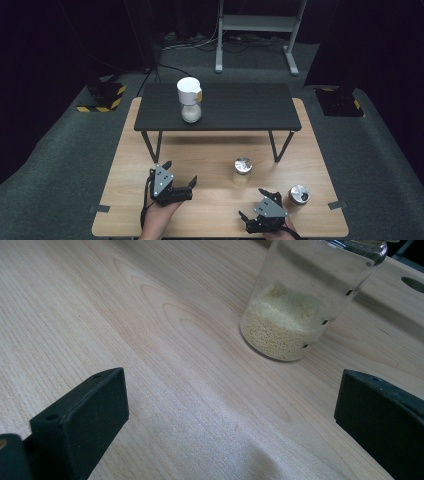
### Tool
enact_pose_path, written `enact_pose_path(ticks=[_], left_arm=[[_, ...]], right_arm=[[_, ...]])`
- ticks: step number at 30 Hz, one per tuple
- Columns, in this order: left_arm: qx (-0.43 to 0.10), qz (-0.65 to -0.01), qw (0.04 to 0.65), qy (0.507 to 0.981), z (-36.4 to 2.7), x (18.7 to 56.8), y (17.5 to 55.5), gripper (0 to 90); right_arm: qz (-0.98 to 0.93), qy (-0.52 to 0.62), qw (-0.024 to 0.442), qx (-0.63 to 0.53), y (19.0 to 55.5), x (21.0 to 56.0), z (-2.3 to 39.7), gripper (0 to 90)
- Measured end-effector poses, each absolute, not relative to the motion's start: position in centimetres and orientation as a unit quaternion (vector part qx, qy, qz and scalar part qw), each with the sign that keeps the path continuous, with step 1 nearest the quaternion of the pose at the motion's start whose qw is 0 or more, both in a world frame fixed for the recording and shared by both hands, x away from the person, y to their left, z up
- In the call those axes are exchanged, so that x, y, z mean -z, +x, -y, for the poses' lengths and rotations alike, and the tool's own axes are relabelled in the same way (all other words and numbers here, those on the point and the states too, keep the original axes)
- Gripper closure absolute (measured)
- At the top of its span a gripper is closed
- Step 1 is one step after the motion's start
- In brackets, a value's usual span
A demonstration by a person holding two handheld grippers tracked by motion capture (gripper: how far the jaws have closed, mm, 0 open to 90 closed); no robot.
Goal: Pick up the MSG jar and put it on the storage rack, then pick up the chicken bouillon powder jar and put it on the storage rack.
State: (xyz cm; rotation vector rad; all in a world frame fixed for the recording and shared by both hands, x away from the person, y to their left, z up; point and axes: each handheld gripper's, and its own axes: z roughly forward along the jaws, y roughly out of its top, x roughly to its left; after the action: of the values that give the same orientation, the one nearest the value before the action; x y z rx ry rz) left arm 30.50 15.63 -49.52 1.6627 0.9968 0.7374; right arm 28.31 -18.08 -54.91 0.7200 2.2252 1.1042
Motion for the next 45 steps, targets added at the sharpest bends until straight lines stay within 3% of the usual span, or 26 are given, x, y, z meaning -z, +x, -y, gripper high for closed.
enact_pose_path(ticks=[27,37,45], left_arm=[[-0.28,-0.403,0.437,0.754,-15.1,54.8,29.3,0.7],[-0.306,-0.381,0.393,0.779,-13.5,54.9,29.1,1.3],[-0.325,-0.364,0.401,0.775,-13.4,54.9,28.3,1.3]], right_arm=[[-0.827,0.274,0.279,-0.404,28.4,54.9,18.0,0.0],[-0.83,0.262,0.278,-0.406,28.3,55.0,17.9,0.0],[-0.826,0.258,0.286,-0.412,28.1,55.0,17.9,0.1]])
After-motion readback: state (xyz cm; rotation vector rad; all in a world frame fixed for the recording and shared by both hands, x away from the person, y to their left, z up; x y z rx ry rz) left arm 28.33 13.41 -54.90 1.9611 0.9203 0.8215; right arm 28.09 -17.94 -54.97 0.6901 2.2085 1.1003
